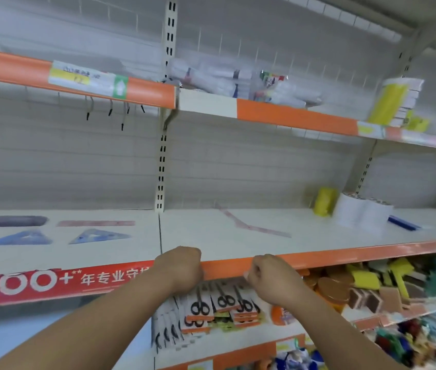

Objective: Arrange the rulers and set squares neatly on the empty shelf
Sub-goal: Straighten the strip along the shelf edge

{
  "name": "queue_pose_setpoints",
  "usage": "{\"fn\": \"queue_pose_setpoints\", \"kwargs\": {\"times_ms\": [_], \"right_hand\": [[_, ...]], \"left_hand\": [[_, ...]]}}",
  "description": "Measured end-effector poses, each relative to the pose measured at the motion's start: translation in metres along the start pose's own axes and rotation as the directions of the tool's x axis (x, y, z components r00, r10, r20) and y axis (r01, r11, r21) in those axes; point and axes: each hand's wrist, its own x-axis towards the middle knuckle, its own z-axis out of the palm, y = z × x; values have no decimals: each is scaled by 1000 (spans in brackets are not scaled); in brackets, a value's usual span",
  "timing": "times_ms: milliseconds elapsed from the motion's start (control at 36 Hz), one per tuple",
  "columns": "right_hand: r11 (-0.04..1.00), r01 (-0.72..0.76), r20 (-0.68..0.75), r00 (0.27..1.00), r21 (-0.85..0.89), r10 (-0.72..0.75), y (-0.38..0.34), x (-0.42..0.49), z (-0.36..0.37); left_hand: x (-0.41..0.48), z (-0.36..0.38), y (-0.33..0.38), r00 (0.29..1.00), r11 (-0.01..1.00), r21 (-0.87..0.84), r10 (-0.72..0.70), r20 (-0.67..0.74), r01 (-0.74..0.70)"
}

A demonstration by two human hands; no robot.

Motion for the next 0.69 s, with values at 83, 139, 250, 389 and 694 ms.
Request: {"fn": "queue_pose_setpoints", "kwargs": {"times_ms": [83,139,250,389,694], "right_hand": [[1000,0,-2,1000,12,0,23,11,3],[1000,-6,-13,1000,16,6,36,19,4],[999,-22,-27,999,25,22,61,38,4],[998,-52,-25,998,19,52,93,78,-5],[997,-75,-29,997,-12,75,150,149,-13]], "left_hand": [[18,-1,18,1000,1000,1,-13,8,13],[32,1,29,1000,1000,9,-17,22,17],[66,7,49,1000,1000,22,4,25,-5],[121,6,66,1000,999,46,15,15,-15],[227,7,81,995,987,127,-97,7,96]]}}
